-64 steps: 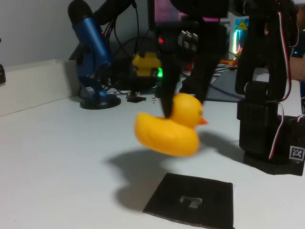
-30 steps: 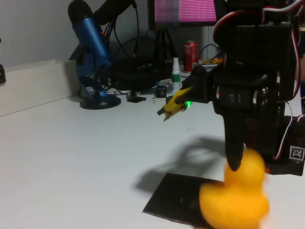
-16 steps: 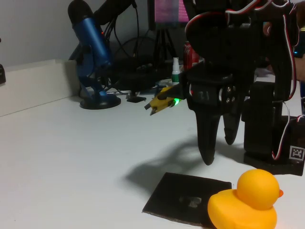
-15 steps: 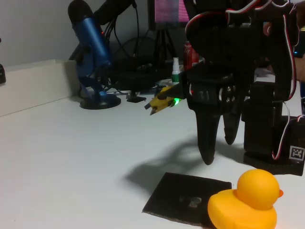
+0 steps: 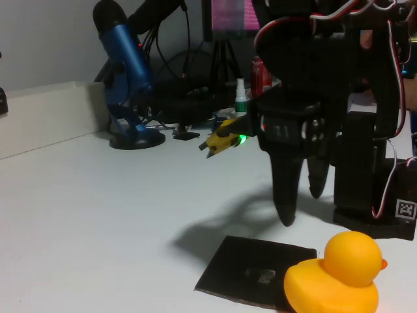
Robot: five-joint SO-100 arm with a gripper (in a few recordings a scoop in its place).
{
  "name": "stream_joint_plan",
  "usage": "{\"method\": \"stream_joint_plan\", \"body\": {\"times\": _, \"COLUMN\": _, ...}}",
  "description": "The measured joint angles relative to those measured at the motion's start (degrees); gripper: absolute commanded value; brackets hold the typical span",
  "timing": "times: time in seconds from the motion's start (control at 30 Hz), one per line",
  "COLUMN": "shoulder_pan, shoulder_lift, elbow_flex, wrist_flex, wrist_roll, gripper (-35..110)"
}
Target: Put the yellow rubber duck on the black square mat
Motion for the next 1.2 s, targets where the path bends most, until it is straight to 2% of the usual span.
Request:
{"method": "stream_joint_plan", "body": {"times": 0.33, "shoulder_pan": -4.57, "shoulder_lift": -0.26, "elbow_flex": 0.0, "wrist_flex": 0.0, "wrist_roll": 0.0, "gripper": 25}}
{"method": "stream_joint_plan", "body": {"times": 0.63, "shoulder_pan": -4.57, "shoulder_lift": -0.26, "elbow_flex": 0.09, "wrist_flex": 0.0, "wrist_roll": 0.0, "gripper": 37}}
{"method": "stream_joint_plan", "body": {"times": 1.07, "shoulder_pan": -6.06, "shoulder_lift": -6.06, "elbow_flex": 0.26, "wrist_flex": 0.0, "wrist_roll": 0.0, "gripper": 37}}
{"method": "stream_joint_plan", "body": {"times": 1.2, "shoulder_pan": -10.63, "shoulder_lift": -6.15, "elbow_flex": 0.35, "wrist_flex": 0.0, "wrist_roll": 0.0, "gripper": 37}}
